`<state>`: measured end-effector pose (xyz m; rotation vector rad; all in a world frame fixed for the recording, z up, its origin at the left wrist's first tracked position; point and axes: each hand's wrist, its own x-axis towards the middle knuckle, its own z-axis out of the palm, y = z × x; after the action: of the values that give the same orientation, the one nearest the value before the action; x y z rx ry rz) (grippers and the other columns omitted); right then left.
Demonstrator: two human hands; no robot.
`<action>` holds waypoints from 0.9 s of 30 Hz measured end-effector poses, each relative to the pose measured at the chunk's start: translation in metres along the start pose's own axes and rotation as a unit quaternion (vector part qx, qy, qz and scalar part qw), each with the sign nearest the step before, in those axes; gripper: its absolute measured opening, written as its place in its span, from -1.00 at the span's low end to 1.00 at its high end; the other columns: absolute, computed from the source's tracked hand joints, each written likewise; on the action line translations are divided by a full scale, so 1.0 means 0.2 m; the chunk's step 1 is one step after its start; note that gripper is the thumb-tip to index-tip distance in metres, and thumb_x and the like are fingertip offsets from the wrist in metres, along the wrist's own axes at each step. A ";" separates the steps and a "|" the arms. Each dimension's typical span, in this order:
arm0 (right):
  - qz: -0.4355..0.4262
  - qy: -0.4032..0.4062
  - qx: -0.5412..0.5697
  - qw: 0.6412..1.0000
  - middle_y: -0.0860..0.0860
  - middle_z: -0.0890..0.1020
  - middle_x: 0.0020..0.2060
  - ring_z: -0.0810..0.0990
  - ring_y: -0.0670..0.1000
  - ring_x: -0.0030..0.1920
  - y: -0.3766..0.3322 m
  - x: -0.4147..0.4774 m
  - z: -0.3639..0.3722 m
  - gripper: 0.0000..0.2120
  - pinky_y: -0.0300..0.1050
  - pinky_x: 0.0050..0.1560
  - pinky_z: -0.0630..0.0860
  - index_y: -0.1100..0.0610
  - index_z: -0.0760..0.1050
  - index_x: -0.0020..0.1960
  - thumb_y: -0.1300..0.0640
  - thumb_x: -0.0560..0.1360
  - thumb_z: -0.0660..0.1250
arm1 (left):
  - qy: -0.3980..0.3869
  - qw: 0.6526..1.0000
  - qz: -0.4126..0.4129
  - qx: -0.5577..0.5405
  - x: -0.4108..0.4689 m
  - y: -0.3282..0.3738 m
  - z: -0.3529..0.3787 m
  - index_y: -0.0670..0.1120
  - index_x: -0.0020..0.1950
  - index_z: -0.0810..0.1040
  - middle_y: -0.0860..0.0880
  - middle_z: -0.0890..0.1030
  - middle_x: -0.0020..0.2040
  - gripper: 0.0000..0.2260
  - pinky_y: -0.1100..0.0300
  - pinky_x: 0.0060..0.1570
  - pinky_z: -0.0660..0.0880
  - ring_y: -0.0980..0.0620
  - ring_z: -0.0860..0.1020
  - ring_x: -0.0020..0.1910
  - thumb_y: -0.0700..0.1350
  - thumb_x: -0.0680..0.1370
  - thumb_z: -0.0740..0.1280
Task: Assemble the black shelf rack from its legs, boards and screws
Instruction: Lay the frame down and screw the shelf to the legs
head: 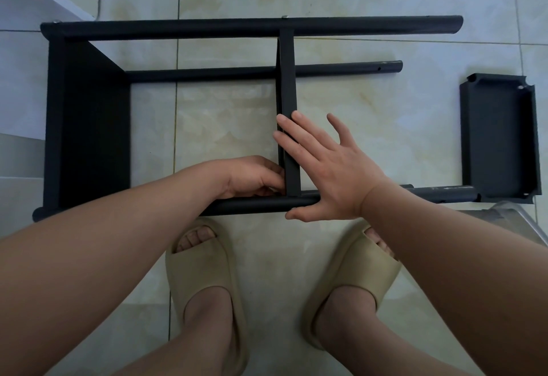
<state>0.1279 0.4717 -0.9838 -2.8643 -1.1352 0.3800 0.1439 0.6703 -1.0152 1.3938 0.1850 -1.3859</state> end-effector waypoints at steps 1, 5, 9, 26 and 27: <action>0.000 0.003 0.001 1.000 0.04 -0.03 0.66 -0.08 0.06 0.65 0.00 0.00 0.00 0.11 0.36 0.55 0.01 0.14 0.01 0.66 -0.59 0.37 0.05 | 0.000 1.000 0.001 -0.005 0.00 0.00 0.00 -0.16 -0.11 0.62 -0.08 0.66 -0.23 -0.85 0.26 -0.23 0.54 0.04 0.63 -0.28 -0.33 0.56 0.30; 0.000 0.008 -0.005 1.000 0.05 -0.02 0.66 -0.06 0.06 0.65 0.00 0.00 0.00 0.11 0.39 0.53 0.01 0.14 0.02 0.66 -0.58 0.37 0.06 | -0.004 0.999 0.002 -0.032 0.00 0.00 0.00 -0.24 0.00 0.59 -0.09 0.64 -0.21 -0.89 0.27 -0.24 0.54 0.04 0.63 -0.28 -0.37 0.56 0.29; 0.002 0.006 -0.004 1.000 0.05 -0.01 0.65 -0.06 0.06 0.65 0.00 0.00 0.00 0.10 0.46 0.49 0.00 0.14 0.03 0.66 -0.58 0.37 0.05 | -0.006 0.999 0.005 -0.051 0.01 0.00 -0.01 -0.27 0.10 0.54 -0.12 0.60 -0.17 -0.84 0.24 -0.17 0.54 0.01 0.60 -0.24 -0.40 0.55 0.24; 0.002 0.006 -0.002 1.000 0.05 -0.03 0.66 -0.08 0.06 0.65 0.00 0.00 0.00 0.11 0.42 0.51 0.01 0.14 0.01 0.66 -0.58 0.37 0.07 | -0.023 0.998 0.009 -0.053 0.00 0.00 -0.01 -0.29 0.05 0.55 -0.14 0.63 -0.17 -0.86 0.20 -0.14 0.56 -0.02 0.64 -0.22 -0.41 0.56 0.23; 0.002 0.007 -0.002 1.000 0.05 -0.03 0.66 -0.08 0.06 0.65 0.00 0.00 0.00 0.11 0.42 0.52 0.01 0.14 0.01 0.66 -0.58 0.37 0.07 | -0.025 0.998 0.008 -0.054 0.00 0.00 0.00 -0.26 0.00 0.56 -0.11 0.64 -0.20 -0.86 0.21 -0.16 0.55 0.01 0.64 -0.24 -0.40 0.56 0.23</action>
<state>0.1286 0.4710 -0.9835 -2.8691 -1.1305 0.3576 0.1441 0.6705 -1.0158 1.2686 0.2125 -1.3753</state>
